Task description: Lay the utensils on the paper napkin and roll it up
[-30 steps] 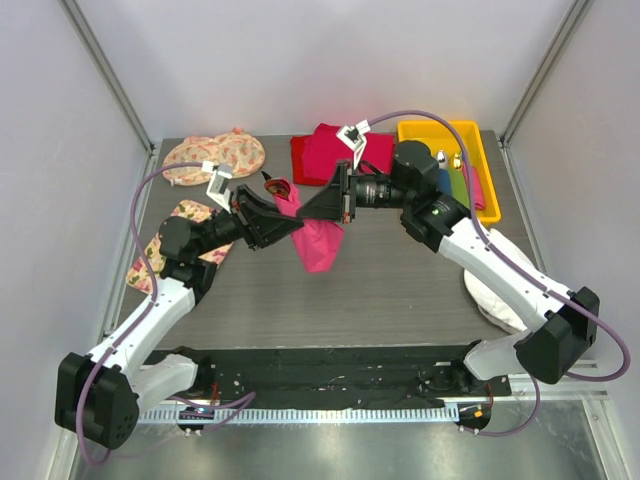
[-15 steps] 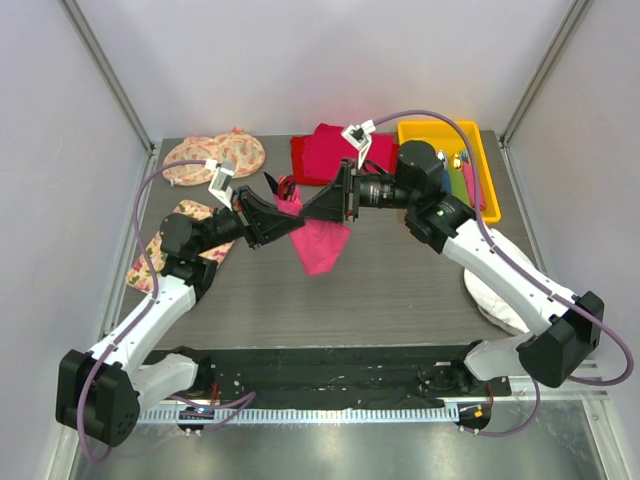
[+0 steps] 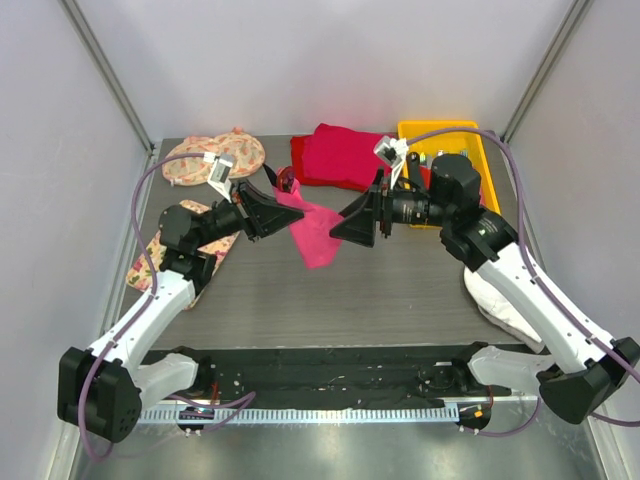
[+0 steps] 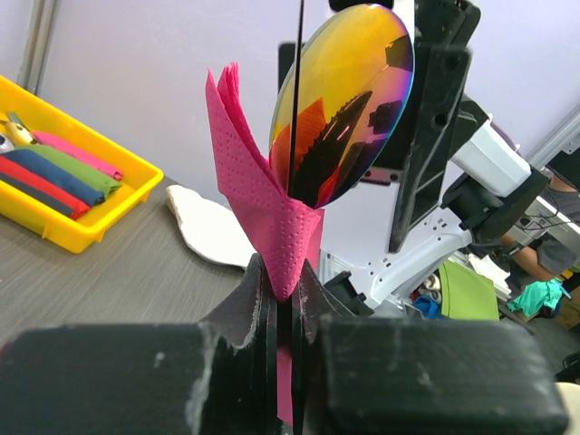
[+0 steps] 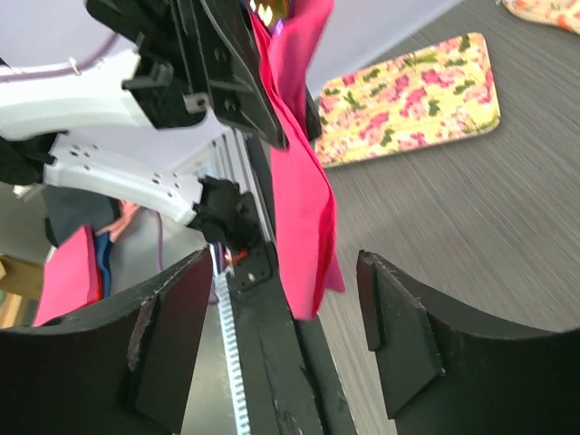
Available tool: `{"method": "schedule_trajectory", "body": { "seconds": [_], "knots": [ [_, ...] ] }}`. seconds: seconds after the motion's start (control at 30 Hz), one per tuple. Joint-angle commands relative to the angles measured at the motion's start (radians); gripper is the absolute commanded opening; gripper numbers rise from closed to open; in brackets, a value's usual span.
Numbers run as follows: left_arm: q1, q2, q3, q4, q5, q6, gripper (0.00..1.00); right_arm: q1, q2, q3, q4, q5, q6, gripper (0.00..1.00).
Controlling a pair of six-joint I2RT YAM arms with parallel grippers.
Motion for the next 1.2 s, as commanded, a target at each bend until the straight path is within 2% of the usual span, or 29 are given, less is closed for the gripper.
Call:
{"method": "schedule_trajectory", "body": {
  "seconds": [0.0,0.13,0.17,0.23,0.27,0.33,0.37,0.4,0.67,0.9,1.17],
  "knots": [
    [0.005,-0.004,0.056,0.032,-0.024,-0.015,0.00,-0.010,-0.038,-0.030,-0.087,0.043,-0.107,0.70],
    [0.005,-0.005,0.061,0.025,-0.024,-0.015,0.00,-0.016,-0.040,-0.038,-0.108,0.088,-0.105,0.56],
    [0.005,-0.005,0.061,0.025,-0.022,-0.015,0.00,-0.016,-0.038,-0.038,-0.108,0.092,-0.102,0.47],
    [0.003,-0.005,0.059,0.025,-0.021,-0.015,0.00,-0.016,-0.027,-0.036,-0.107,0.118,-0.099,0.39],
    [0.005,-0.007,0.059,0.025,-0.019,-0.016,0.00,-0.016,-0.024,-0.033,-0.104,0.128,-0.099,0.28],
    [0.003,-0.007,0.057,0.025,-0.018,-0.018,0.00,-0.018,-0.012,-0.025,-0.091,0.148,-0.090,0.18],
    [0.005,-0.008,0.057,0.025,-0.016,-0.018,0.00,-0.018,-0.008,-0.024,-0.088,0.152,-0.088,0.06],
    [0.005,-0.007,0.057,0.027,-0.016,-0.021,0.00,-0.018,-0.001,-0.019,-0.084,0.152,-0.087,0.01],
    [0.000,-0.004,0.082,0.039,-0.018,-0.056,0.00,-0.018,0.052,-0.042,-0.021,0.158,-0.050,0.01],
    [-0.021,0.005,0.094,0.032,-0.018,-0.085,0.00,-0.001,0.135,-0.081,0.174,0.111,0.049,0.01],
    [-0.033,0.022,0.110,0.030,-0.019,-0.095,0.00,0.089,0.175,-0.110,0.318,0.074,0.109,0.01]
  ]
}}
